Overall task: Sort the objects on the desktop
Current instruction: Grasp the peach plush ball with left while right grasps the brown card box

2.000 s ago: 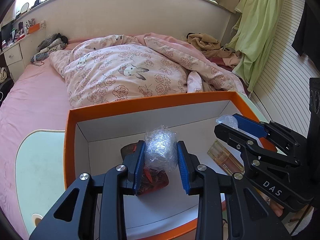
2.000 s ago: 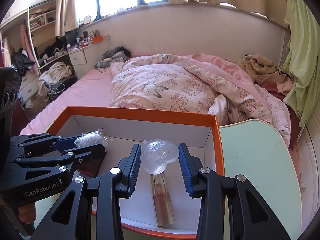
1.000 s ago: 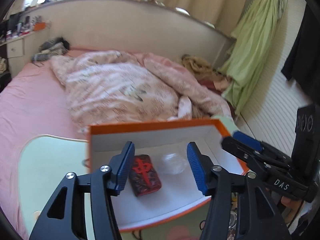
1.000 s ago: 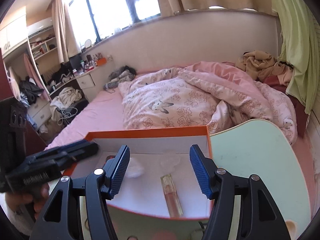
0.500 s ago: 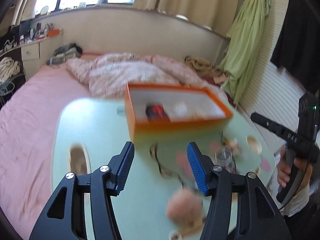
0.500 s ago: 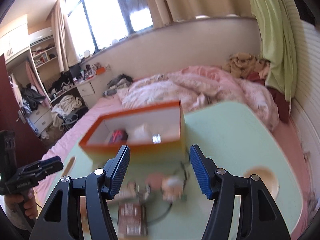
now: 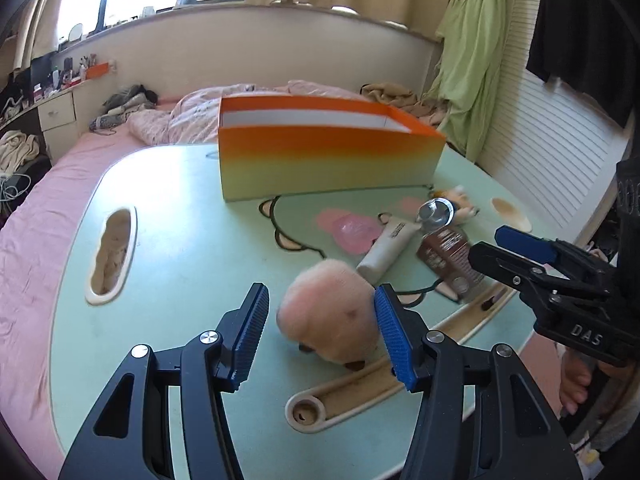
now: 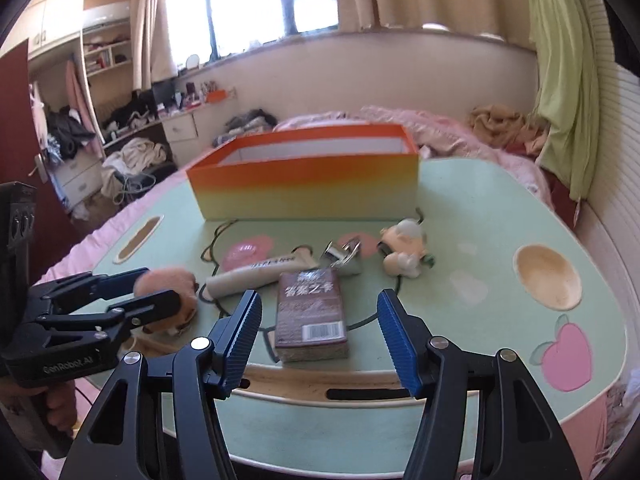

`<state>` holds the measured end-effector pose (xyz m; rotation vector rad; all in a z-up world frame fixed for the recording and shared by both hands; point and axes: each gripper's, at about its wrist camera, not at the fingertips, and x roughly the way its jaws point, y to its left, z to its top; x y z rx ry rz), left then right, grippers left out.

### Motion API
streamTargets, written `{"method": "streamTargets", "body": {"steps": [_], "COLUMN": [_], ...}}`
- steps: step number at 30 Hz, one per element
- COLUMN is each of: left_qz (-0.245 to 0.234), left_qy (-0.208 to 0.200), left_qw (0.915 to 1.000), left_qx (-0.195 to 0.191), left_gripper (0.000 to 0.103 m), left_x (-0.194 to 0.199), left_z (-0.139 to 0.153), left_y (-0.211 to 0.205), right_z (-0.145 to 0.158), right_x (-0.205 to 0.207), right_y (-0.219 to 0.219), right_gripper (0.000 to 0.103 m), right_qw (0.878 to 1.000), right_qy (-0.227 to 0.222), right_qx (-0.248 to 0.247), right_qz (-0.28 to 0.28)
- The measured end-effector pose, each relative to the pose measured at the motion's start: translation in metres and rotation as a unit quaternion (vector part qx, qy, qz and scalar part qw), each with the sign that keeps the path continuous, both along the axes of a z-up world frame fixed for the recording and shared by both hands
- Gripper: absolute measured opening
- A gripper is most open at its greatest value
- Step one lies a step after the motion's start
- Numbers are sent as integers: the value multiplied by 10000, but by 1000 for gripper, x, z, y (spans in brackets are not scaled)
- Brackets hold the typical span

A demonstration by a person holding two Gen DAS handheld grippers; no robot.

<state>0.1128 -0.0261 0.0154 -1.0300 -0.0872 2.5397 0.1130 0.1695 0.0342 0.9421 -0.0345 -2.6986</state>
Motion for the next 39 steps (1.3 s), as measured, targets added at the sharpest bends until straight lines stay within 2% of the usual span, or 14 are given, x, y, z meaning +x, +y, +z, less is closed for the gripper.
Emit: {"method": "streamTargets", "body": {"steps": [1, 3, 4, 12, 22, 25, 31, 34, 36, 39], "left_qz": [-10, -31, -74, -75, 136, 169, 122, 98, 157, 132], "left_qy": [-11, -13, -30, -51, 322, 414, 638, 536, 444, 300], "left_qw": [10000, 10000, 9999, 9997, 9990, 9983, 9976, 9981, 9989, 9995], "left_qx": [30, 83, 101, 209, 283, 387, 228, 300, 87, 32], "left_gripper": [56, 42, 40, 38, 39, 39, 39, 39, 39, 39], "left_x": [0, 0, 0, -1, -4, -17, -56, -85, -111, -140], "left_z": [-2, -4, -4, 2, 39, 55, 84, 93, 96, 93], "left_y": [0, 0, 0, -5, -28, -34, -26, -17, -4, 11], "right_z": [-3, -9, -12, -17, 16, 29, 58, 62, 62, 60], "right_x": [-1, -8, -11, -13, -12, -26, -72, -102, -121, -149], "right_y": [-2, -1, -2, 2, 18, 18, 22, 21, 18, 10], "right_gripper": [60, 56, 42, 40, 40, 40, 40, 40, 40, 40], "right_qw": [10000, 9998, 9996, 9994, 9981, 9981, 9974, 9970, 9970, 9975], "right_qy": [-73, -204, -285, -343, -46, 49, 307, 155, 72, -77], "right_qx": [-46, 1, 50, -81, -601, -608, -610, -697, -722, -647], "right_qz": [26, 2, -18, -61, -95, -87, -245, -290, -277, -275]}}
